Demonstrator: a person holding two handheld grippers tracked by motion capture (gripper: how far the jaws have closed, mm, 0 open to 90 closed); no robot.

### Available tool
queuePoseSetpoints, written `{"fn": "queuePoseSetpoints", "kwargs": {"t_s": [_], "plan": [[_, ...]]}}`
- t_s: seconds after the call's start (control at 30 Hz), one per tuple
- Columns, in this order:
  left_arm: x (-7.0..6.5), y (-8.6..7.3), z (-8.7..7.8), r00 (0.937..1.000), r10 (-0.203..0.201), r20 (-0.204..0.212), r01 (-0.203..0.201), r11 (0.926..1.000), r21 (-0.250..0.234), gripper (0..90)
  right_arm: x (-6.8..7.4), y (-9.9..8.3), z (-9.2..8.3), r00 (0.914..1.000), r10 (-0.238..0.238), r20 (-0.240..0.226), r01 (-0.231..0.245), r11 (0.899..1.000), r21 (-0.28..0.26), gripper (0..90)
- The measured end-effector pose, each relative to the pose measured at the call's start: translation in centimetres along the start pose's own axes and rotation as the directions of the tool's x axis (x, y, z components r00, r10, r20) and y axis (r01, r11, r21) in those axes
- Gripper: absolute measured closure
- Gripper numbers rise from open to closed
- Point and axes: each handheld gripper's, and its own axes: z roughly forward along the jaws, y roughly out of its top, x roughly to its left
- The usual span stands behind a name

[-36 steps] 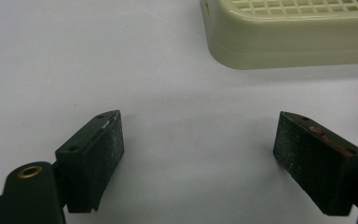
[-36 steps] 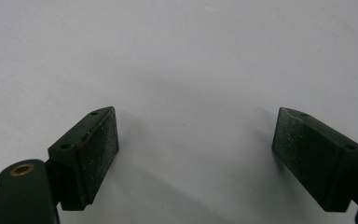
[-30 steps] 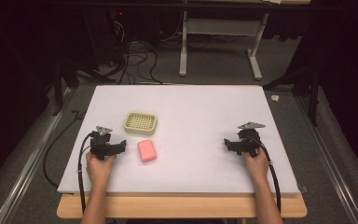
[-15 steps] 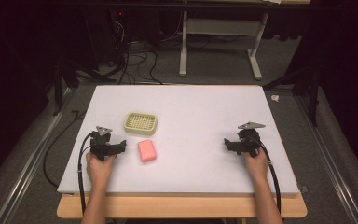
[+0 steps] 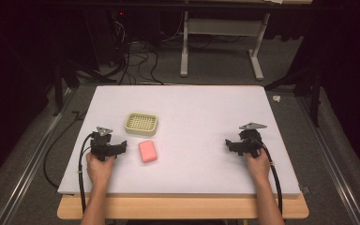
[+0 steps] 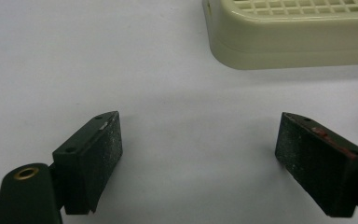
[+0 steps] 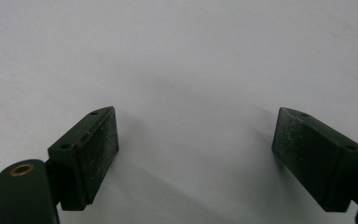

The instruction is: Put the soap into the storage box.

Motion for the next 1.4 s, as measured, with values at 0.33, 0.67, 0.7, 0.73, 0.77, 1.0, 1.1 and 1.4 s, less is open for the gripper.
{"fn": "queuePoseSetpoints", "kwargs": {"t_s": [0.33, 0.67, 0.7, 0.73, 0.77, 1.0, 1.1, 1.4], "plan": [[-0.1, 0.1, -0.4, 1.0, -0.002, 0.006, 0.002, 0.9999, -0.013, 14.8, 0.0, 0.0, 0.0, 1.0, -0.001, -0.001, 0.001, 1.0, -0.001, 15.3], [-0.7, 0.5, -2.3, 0.9985, 0.022, 0.051, -0.019, 0.9978, -0.063, 15.2, 0.0, 0.0, 0.0, 1.0, 0.0, 0.0, 0.0, 1.0, 0.0, 15.2], [-0.8, 0.5, -2.4, 0.9981, 0.022, 0.057, -0.018, 0.9974, -0.069, 15.2, 0.0, 0.0, 0.0, 1.0, -0.001, 0.0, 0.001, 1.0, -0.001, 15.3], [-0.9, 0.5, -2.6, 0.9976, 0.02, 0.066, -0.014, 0.997, -0.077, 15.2, 0.0, 0.0, 0.0, 1.0, 0.0, 0.0, 0.0, 1.0, -0.001, 15.3], [-1.1, 0.5, -2.8, 0.9967, 0.021, 0.078, -0.015, 0.9967, -0.08, 15.2, 0.0, 0.0, 0.0, 1.0, -0.002, 0.0, 0.002, 1.0, -0.001, 15.2], [-2.2, 0.6, -3.6, 0.9909, 0.052, 0.124, -0.04, 0.9944, -0.098, 15.0, 0.0, 0.0, 0.0, 1.0, 0.0, 0.0, 0.0, 1.0, 0.0, 15.3], [-2.9, 0.6, -4.1, 0.9852, 0.075, 0.154, -0.06, 0.9929, -0.103, 14.8, 0.0, 0.0, 0.0, 1.0, 0.0, 0.0, 0.0, 1.0, 0.0, 15.3], [-4.5, 0.8, -4.8, 0.9729, 0.13, 0.191, -0.111, 0.9879, -0.108, 14.5, 0.0, 0.0, 0.0, 1.0, 0.0, 0.0, 0.0, 1.0, 0.0, 15.2]]}}
